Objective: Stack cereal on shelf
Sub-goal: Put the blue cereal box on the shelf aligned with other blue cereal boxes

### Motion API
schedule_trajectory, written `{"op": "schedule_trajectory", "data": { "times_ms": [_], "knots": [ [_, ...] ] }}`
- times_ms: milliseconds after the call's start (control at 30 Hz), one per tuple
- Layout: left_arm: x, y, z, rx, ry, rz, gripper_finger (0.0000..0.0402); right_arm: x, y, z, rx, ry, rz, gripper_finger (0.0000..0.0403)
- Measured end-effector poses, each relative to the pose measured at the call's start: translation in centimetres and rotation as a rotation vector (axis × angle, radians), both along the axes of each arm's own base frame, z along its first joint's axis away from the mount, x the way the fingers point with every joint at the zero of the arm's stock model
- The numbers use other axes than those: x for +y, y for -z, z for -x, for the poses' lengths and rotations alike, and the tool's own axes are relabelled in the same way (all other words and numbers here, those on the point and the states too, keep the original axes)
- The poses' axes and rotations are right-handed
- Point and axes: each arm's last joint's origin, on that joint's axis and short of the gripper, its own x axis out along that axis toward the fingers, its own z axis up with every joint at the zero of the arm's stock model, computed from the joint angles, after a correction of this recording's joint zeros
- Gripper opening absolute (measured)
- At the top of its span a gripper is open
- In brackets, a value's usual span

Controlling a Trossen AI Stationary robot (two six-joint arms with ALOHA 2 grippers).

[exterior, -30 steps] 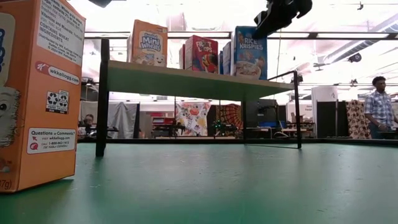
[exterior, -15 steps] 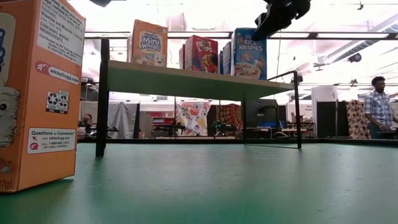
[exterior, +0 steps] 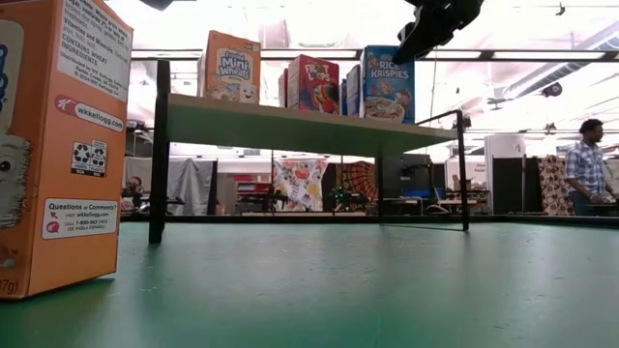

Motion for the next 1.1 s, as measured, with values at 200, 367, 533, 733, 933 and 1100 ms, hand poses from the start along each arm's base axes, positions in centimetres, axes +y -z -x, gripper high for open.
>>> {"op": "schedule_trajectory", "data": {
  "times_ms": [200,367,533,733,933,1100],
  "knots": [
    [0.0,0.0,0.0,0.000,0.000,0.000,0.0000,0.0,-0.4,0.0,-0.019,0.005,0.000,0.0219],
    [0.0,0.0,0.0,0.000,0.000,0.000,0.0000,0.1,-2.0,0.0,-0.069,0.031,-0.022,0.0223],
    [0.0,0.0,0.0,0.001,0.000,0.000,0.0000,0.3,-3.8,0.1,-0.133,0.053,-0.046,0.0216],
    [0.0,-0.2,-0.1,-0.013,0.020,-0.061,0.0000,1.5,-5.3,-0.5,-0.228,0.044,-0.102,0.0175],
    [0.0,-0.8,0.0,-0.057,0.046,-0.180,0.0000,3.0,-5.1,-1.8,-0.247,0.033,-0.138,0.0097],
    [0.3,-1.1,0.2,-0.062,0.002,-0.282,0.0000,4.3,-4.4,-3.3,-0.234,0.088,-0.102,0.0035]
  ]
}}
